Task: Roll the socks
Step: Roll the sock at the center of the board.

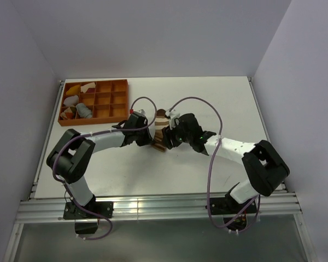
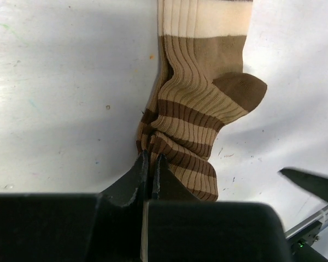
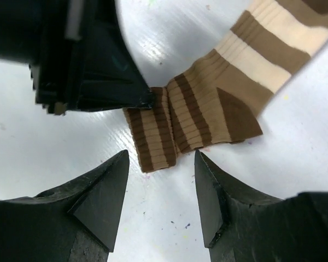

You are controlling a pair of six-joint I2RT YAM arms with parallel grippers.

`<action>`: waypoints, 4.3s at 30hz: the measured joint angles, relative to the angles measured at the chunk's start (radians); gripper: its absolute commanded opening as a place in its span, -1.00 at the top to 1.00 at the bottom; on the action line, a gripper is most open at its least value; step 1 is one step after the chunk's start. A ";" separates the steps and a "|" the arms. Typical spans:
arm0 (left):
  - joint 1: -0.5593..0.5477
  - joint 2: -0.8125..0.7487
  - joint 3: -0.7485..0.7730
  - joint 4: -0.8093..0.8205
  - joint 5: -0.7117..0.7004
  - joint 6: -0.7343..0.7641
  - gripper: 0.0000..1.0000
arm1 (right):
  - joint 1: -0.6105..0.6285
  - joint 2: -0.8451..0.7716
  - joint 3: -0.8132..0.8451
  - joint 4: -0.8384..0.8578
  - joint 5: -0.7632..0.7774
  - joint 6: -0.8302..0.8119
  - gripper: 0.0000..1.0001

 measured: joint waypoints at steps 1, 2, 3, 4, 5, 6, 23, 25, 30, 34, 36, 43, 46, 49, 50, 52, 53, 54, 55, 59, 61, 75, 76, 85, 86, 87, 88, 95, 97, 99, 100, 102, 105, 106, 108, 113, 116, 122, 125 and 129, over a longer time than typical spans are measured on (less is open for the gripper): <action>0.000 0.000 0.013 -0.024 -0.002 0.006 0.99 | 0.030 0.000 -0.004 0.006 0.039 -0.021 -0.17; 0.000 0.002 0.022 -0.041 -0.003 0.009 0.99 | 0.060 0.000 -0.007 0.011 0.069 -0.042 -0.17; 0.000 0.004 0.032 -0.059 -0.003 0.013 0.99 | 0.087 0.000 -0.011 0.019 0.100 -0.062 -0.17; 0.000 0.007 0.039 -0.070 -0.003 0.018 0.99 | 0.113 0.000 -0.013 0.025 0.127 -0.077 -0.16; 0.000 0.011 0.047 -0.082 -0.003 0.025 0.99 | 0.138 0.000 -0.014 0.034 0.156 -0.093 -0.15; 0.000 0.014 0.052 -0.090 -0.002 0.027 0.99 | 0.161 0.000 -0.015 0.041 0.181 -0.109 -0.14; 0.006 0.032 0.093 -0.163 0.023 0.053 0.99 | 0.340 0.182 -0.015 0.126 0.479 -0.243 0.02; 0.010 0.035 0.093 -0.162 0.031 0.053 0.99 | 0.351 0.203 -0.015 0.135 0.500 -0.252 0.06; 0.023 0.041 0.093 -0.161 0.060 0.052 0.99 | 0.377 0.222 -0.015 0.153 0.553 -0.275 0.24; 0.034 0.044 0.093 -0.160 0.082 0.052 0.99 | 0.388 0.238 -0.013 0.171 0.586 -0.290 0.72; 0.039 0.045 0.093 -0.160 0.089 0.051 0.94 | 0.390 0.240 -0.010 0.171 0.590 -0.292 0.91; 0.065 0.016 0.050 -0.139 0.098 0.033 -0.21 | 0.364 0.241 0.032 0.104 0.495 -0.279 1.00; 0.084 -0.040 -0.001 -0.128 0.087 0.022 -0.41 | 0.310 0.241 0.077 0.043 0.349 -0.251 1.00; 0.101 -0.112 -0.056 -0.102 0.066 0.003 -0.41 | 0.238 0.249 0.119 -0.015 0.198 -0.215 1.00; 0.106 -0.137 -0.076 -0.091 0.060 -0.003 -0.42 | 0.212 0.260 0.138 -0.034 0.145 -0.201 1.00; 0.115 -0.191 -0.120 -0.061 0.042 -0.021 -0.41 | 0.164 0.288 0.172 -0.056 0.038 -0.174 1.00; 0.118 -0.217 -0.143 -0.049 0.034 -0.027 -0.40 | 0.142 0.303 0.188 -0.069 -0.014 -0.158 1.00; 0.121 -0.244 -0.170 -0.023 0.026 -0.034 -0.39 | 0.123 0.317 0.203 -0.080 -0.064 -0.145 1.00; 0.123 -0.264 -0.193 -0.005 0.023 -0.041 -0.39 | 0.106 0.329 0.214 -0.087 -0.106 -0.131 1.00; 0.126 -0.308 -0.267 0.067 0.020 -0.058 -0.37 | 0.039 0.373 0.235 -0.087 -0.275 -0.067 1.00; 0.126 -0.307 -0.287 0.096 0.025 -0.065 -0.37 | 0.008 0.393 0.237 -0.084 -0.352 -0.030 1.00; 0.126 -0.229 -0.327 0.277 0.106 -0.091 -0.31 | -0.080 0.556 0.360 -0.157 -0.644 0.099 1.00; 0.126 -0.224 -0.331 0.286 0.110 -0.091 -0.30 | -0.083 0.565 0.367 -0.161 -0.655 0.106 1.00; 0.126 -0.172 -0.348 0.357 0.124 -0.104 -0.30 | -0.113 0.612 0.393 -0.175 -0.727 0.158 1.00; 0.126 -0.168 -0.348 0.366 0.125 -0.106 -0.30 | -0.117 0.619 0.397 -0.176 -0.739 0.164 1.00; 0.126 -0.164 -0.348 0.375 0.126 -0.106 -0.29 | -0.121 0.628 0.401 -0.177 -0.753 0.171 1.00; 0.126 -0.160 -0.348 0.383 0.126 -0.107 -0.28 | -0.122 0.635 0.404 -0.176 -0.763 0.177 1.00; 0.126 -0.132 -0.348 0.432 0.140 -0.110 -0.22 | -0.142 0.661 0.410 -0.174 -0.810 0.217 1.00; 0.126 -0.126 -0.349 0.441 0.142 -0.111 -0.18 | -0.145 0.662 0.410 -0.175 -0.813 0.224 1.00; 0.126 -0.119 -0.349 0.448 0.145 -0.115 -0.13 | -0.147 0.663 0.410 -0.175 -0.813 0.230 1.00; 0.125 -0.116 -0.349 0.449 0.146 -0.117 -0.10 | -0.148 0.665 0.410 -0.175 -0.815 0.232 1.00; 0.124 -0.110 -0.349 0.455 0.148 -0.125 0.07 | -0.150 0.669 0.410 -0.174 -0.821 0.236 1.00; 0.123 -0.091 -0.348 0.463 0.150 -0.133 0.33 | -0.151 0.670 0.411 -0.177 -0.823 0.236 1.00; 0.122 -0.087 -0.348 0.464 0.150 -0.134 0.39 | -0.151 0.670 0.411 -0.179 -0.822 0.235 1.00; 0.122 -0.083 -0.347 0.463 0.151 -0.134 0.60 | -0.151 0.670 0.414 -0.187 -0.821 0.232 1.00; 0.118 -0.083 -0.323 0.434 0.150 -0.129 0.99 | -0.150 0.651 0.407 -0.193 -0.794 0.225 0.87; 0.112 -0.083 -0.301 0.394 0.145 -0.124 0.99 | -0.141 0.601 0.378 -0.193 -0.727 0.205 0.54; 0.100 -0.083 -0.233 0.271 0.124 -0.087 0.99 | -0.100 0.399 0.254 -0.157 -0.494 0.146 0.02; 0.098 -0.083 -0.194 0.197 0.110 -0.065 0.99 | -0.072 0.289 0.191 -0.119 -0.365 0.108 -0.10; 0.090 -0.081 -0.134 0.105 0.092 -0.035 0.99 | -0.002 0.158 0.117 -0.058 -0.201 0.043 -0.15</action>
